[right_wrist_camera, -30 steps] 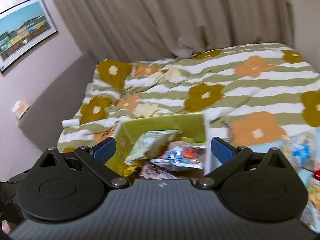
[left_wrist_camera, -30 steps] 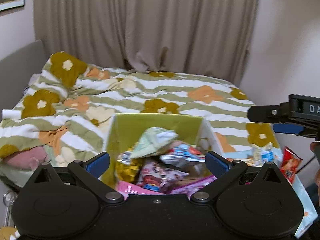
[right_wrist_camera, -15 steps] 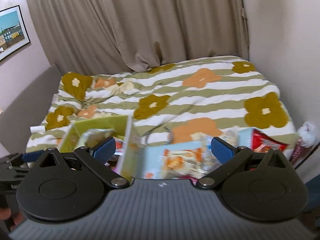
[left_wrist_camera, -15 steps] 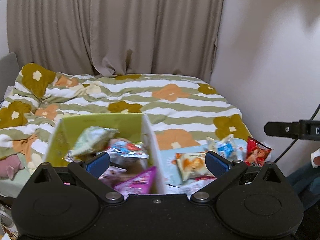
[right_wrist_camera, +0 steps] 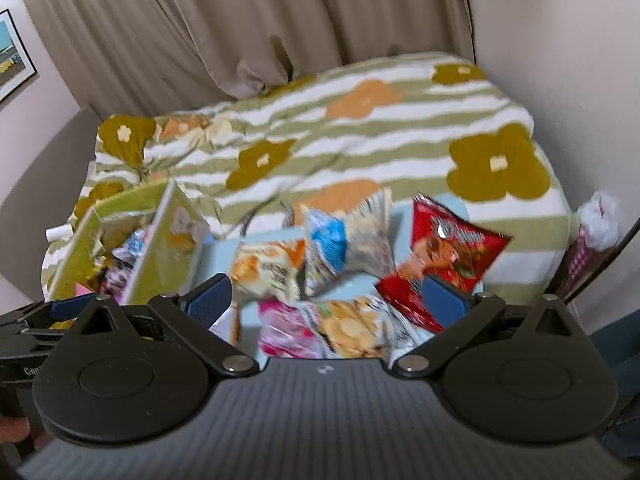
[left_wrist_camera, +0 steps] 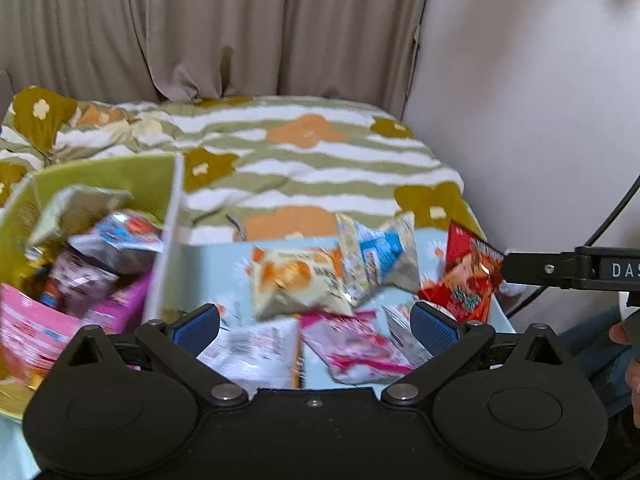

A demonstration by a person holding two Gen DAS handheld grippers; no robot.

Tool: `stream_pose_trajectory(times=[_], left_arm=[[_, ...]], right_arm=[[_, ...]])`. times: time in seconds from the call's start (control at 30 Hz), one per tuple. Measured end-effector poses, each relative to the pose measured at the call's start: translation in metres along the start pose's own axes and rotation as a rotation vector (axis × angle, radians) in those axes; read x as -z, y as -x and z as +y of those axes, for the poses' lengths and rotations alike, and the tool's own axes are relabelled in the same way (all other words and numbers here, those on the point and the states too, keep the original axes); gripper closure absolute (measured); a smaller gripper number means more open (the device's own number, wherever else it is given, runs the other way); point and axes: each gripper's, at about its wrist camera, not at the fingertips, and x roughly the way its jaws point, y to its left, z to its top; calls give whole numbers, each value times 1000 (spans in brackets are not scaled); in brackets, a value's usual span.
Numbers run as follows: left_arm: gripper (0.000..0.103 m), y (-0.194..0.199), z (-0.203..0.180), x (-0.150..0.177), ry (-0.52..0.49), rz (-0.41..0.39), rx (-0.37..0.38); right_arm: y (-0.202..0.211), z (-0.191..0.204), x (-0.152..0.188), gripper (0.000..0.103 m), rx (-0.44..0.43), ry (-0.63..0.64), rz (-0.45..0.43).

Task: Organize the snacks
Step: 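Move both tools back over the snack pile, then grasp the pink strawberry candy bag with the left tool while the right tool grasps a potato-chip bag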

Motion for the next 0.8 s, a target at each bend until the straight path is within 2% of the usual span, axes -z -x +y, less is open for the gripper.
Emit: stream_pose_trajectory(times=[0.2,0.47,0.8], left_arm=[[4,-49,-29,11,-34,54,-19],[12,-105,-47,20,-108,126,-62],[15,-135,-64,30,-169,194,-48]], right_arm=[[-32,-32,7,0,-34,-21,78],[-74,-57,15,0,-89,-70,162],[-97,-73,22,0,-127,-122,217]])
